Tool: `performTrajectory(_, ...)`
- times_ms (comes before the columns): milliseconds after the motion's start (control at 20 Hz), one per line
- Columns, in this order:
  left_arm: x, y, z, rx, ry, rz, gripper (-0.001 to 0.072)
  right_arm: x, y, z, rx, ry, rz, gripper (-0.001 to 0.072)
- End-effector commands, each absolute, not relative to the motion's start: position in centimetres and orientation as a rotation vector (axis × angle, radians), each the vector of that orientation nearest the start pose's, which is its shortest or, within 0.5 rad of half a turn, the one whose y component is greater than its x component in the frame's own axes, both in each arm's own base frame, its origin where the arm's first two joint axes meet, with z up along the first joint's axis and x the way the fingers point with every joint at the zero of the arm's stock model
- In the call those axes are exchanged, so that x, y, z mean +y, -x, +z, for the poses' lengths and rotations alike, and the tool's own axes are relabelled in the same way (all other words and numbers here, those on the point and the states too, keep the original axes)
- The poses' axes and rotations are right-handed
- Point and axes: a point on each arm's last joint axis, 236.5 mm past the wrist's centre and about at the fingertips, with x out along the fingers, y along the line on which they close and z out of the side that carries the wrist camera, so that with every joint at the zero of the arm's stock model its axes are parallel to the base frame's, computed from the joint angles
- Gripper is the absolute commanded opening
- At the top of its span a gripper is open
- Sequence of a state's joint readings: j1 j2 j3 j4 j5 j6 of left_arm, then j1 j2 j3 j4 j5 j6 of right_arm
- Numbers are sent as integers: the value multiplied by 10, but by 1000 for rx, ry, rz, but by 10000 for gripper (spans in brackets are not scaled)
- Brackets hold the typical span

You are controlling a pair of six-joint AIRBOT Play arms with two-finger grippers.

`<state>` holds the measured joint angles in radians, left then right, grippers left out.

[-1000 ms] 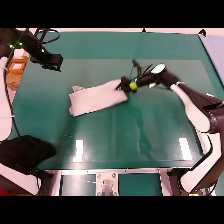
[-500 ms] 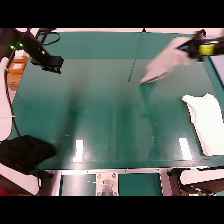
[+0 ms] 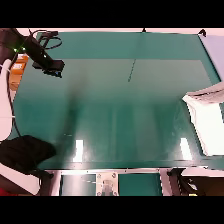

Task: Fold the shirts.

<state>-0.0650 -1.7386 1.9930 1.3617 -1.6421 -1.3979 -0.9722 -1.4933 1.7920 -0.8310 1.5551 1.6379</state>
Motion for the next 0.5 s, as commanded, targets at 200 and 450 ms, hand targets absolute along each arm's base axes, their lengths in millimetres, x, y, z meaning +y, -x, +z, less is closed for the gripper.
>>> performTrajectory(200,-83,-460,75,1361,-45,-371,26,-288,-220,127,1195,-1060,-755,13)
performTrajectory(450,-83,-459,75,1364,-45,-372,26,-272,-175,73,1397,-1118,-877,14)
